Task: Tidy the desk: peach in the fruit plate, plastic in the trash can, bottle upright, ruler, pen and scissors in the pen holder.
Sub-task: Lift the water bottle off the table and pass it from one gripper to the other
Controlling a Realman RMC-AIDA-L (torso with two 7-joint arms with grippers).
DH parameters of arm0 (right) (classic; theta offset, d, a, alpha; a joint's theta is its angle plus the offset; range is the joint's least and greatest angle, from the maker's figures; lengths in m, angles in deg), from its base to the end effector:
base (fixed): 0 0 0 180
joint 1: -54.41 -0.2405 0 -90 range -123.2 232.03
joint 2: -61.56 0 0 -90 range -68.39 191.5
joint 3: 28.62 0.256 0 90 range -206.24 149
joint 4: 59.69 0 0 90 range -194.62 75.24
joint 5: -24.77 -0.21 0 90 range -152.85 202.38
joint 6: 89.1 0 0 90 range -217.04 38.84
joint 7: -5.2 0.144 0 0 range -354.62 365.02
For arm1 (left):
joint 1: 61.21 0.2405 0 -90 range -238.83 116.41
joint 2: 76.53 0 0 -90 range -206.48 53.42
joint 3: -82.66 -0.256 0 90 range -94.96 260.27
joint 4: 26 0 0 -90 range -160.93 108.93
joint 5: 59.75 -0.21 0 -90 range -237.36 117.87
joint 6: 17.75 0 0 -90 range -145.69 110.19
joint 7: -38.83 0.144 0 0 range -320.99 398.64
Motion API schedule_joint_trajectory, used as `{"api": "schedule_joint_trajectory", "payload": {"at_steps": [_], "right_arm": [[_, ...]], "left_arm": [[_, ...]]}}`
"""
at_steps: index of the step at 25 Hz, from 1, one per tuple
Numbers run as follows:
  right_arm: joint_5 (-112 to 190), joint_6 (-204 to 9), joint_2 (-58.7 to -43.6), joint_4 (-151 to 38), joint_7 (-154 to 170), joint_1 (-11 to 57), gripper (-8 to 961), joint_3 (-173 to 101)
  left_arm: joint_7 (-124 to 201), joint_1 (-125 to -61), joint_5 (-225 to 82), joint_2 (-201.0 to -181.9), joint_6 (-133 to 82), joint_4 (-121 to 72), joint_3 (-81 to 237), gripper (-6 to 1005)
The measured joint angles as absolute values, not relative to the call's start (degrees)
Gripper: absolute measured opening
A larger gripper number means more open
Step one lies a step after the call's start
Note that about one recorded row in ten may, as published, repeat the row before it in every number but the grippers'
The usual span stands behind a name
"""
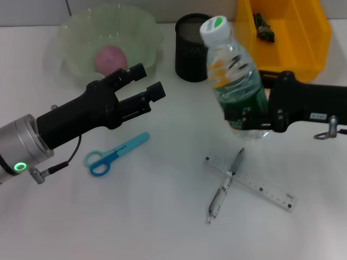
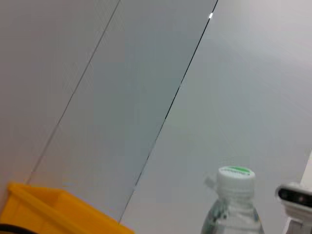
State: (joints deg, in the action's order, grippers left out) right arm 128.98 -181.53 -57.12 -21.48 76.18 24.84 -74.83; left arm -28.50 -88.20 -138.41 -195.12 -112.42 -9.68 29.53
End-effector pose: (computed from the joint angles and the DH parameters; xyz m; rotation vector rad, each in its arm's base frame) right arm 0.2380 0.3276 0.0017 -2.7523 0.3408 0.8457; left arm -0.2478 0.2953 -0.0245 -2.4502 -0.7393 -1.3623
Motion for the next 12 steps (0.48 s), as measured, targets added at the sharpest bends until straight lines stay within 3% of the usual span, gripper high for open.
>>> {"api": "schedule_joint_trajectory", "payload": {"at_steps": [12], "right_arm": [[127.6, -182.0, -57.42, -32.2, 73.3, 20.9, 762, -75.5]], "left_arm": [[-28.3, -87.9, -137.2, -195.24, -114.7, -11.1, 29.6, 804]]}}
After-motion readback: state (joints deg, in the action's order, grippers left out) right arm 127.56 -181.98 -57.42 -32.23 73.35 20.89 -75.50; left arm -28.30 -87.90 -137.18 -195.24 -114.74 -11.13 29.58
